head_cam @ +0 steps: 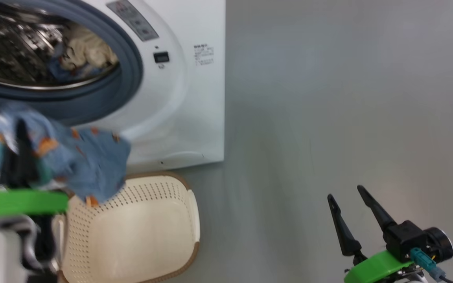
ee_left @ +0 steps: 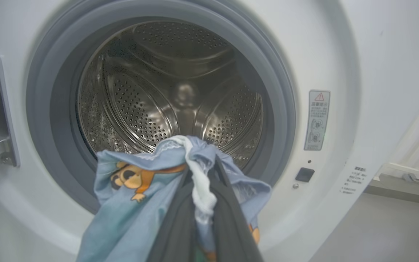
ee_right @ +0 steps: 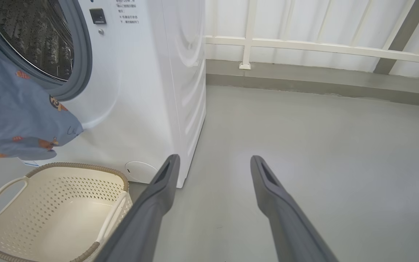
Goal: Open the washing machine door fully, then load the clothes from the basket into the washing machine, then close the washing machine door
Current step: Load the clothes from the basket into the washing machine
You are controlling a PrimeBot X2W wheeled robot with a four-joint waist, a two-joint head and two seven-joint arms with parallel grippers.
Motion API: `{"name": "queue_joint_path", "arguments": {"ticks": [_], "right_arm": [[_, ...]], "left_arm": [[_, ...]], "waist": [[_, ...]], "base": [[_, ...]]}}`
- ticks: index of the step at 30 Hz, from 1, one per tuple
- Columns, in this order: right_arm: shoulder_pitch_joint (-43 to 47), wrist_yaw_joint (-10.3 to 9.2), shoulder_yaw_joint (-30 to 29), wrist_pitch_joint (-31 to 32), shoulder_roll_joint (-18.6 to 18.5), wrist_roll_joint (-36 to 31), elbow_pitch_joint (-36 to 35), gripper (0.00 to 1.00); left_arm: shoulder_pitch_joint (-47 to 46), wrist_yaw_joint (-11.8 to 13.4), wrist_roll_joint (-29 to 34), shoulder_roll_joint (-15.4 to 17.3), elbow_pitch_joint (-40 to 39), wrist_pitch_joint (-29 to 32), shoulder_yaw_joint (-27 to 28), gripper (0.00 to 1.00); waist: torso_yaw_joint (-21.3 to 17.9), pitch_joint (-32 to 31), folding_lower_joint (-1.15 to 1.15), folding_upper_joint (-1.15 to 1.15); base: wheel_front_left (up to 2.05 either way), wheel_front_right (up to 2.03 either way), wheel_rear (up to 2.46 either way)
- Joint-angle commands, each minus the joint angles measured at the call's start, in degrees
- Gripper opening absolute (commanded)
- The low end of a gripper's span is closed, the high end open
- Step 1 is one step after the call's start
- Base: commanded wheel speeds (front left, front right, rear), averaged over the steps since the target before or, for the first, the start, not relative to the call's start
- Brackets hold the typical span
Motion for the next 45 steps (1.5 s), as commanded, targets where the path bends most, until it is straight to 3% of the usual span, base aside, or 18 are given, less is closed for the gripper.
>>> {"name": "queue_joint_path", "arguments": {"ticks": [1, 10, 13, 26, 30, 38, 45], "right_arm": [[-2.16, 0.09, 1.49, -0.84, -0.21, 0.09, -1.54, 1.00], [-6.34, 0.09, 2.03, -2.48, -0.21, 2.09, -0.63, 1.00], [-7.28, 0.09, 2.35, -2.76, -0.21, 2.81, -0.29, 1.00], [-12.07, 0.09, 5.43, -3.21, -0.21, 8.17, -0.54, 1.00], [-13.12, 0.09, 6.94, -3.22, -0.21, 9.82, -0.59, 1.00], [-14.90, 0.09, 9.29, -3.22, -0.21, 11.97, -0.25, 1.00], [-15.65, 0.09, 10.12, -3.22, -0.21, 12.56, -0.15, 1.00]], "left_arm": [[-5.13, -0.21, -1.20, 3.05, -0.79, -0.29, 2.97, 0.00], [-25.15, -0.27, -1.55, 13.06, 7.07, 5.10, 4.43, 0.00], [-29.11, -0.29, -1.13, 15.04, 9.67, 6.07, 4.17, 0.00], [-54.28, -0.57, 2.02, 26.45, 27.47, 6.77, -0.65, 0.00], [-60.68, -0.63, 3.73, 30.06, 30.51, 6.99, -4.35, 0.00], [-73.18, -0.65, 3.64, 34.77, 35.68, 7.36, -10.77, 0.00], [-80.39, -0.65, 3.84, 35.32, 39.90, 5.77, -15.57, 0.00]], "waist": [[-3.30, 6.86, 0.00, 0.00], [-8.80, 17.73, 0.00, 0.00], [-10.08, 19.83, 0.00, 0.00], [-17.56, 32.04, 0.00, 0.00], [-19.65, 34.72, 0.00, 0.00], [-21.65, 37.64, 0.00, 0.00], [-21.71, 37.82, 0.00, 0.00]], "base": [[0.00, 0.00, 0.00], [0.00, 0.00, 0.00], [0.00, 0.00, 0.00], [0.00, 0.00, 0.00], [0.00, 0.00, 0.00], [0.00, 0.00, 0.00], [0.00, 0.00, 0.00]]}}
